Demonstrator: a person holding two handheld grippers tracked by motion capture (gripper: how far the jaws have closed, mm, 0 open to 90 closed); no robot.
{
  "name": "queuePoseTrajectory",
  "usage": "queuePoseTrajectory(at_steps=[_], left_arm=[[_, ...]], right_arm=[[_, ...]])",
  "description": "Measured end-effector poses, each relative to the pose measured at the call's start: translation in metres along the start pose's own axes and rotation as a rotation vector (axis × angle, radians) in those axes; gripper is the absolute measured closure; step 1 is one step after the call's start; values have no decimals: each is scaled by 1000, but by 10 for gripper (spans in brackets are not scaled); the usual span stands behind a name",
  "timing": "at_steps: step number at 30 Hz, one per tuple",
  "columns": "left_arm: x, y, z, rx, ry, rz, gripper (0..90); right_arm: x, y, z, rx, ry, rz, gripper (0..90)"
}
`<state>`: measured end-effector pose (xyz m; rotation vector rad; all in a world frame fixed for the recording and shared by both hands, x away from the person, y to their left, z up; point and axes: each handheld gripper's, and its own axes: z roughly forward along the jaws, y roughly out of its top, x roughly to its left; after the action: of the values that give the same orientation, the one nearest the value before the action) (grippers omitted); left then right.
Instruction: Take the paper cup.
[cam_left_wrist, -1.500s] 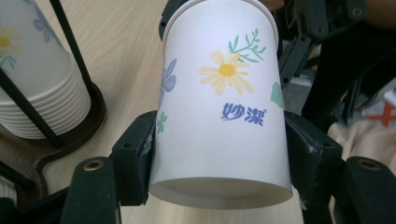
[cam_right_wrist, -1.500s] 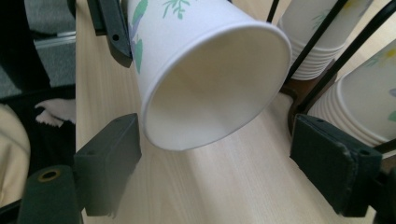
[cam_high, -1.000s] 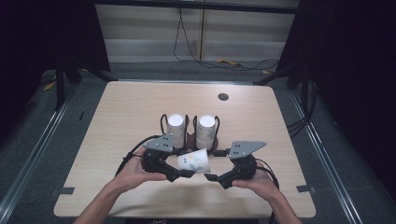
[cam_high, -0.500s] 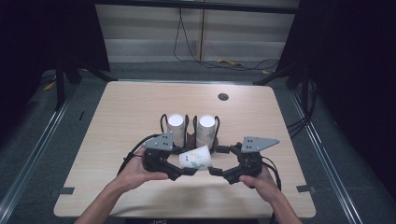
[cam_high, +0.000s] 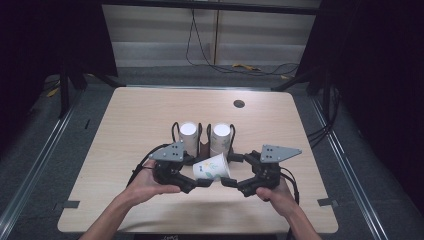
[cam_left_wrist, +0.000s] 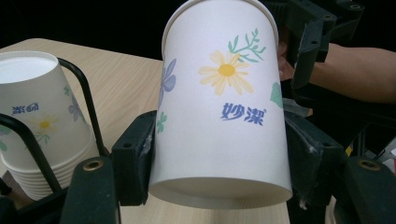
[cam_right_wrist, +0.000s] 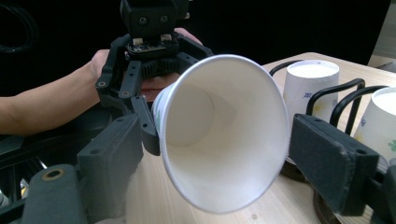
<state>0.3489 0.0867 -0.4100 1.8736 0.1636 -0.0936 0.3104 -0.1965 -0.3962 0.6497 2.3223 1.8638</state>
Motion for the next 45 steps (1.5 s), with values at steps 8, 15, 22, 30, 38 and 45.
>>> queuePoseTrajectory(at_steps=[8,15,22,30,38,45], left_arm=[[-2,0,2,5,-9,0,338],[0,0,1,5,-5,-9,338],[-1,-1,1,8,-10,-8,339],[-1,-1,2,19,-19,-3,339],[-1,-1,2,19,-22,-7,339],[-3,0,4,19,-27,2,339]], right_arm=[[1,3,4,-36,30,16,169],[0,2,6,-46,21,21,167],[0,2,2,-57,0,20,151],[-2,2,2,-66,-16,27,140],[-3,2,0,-76,-26,31,139],[-4,-1,4,-68,-4,50,136]])
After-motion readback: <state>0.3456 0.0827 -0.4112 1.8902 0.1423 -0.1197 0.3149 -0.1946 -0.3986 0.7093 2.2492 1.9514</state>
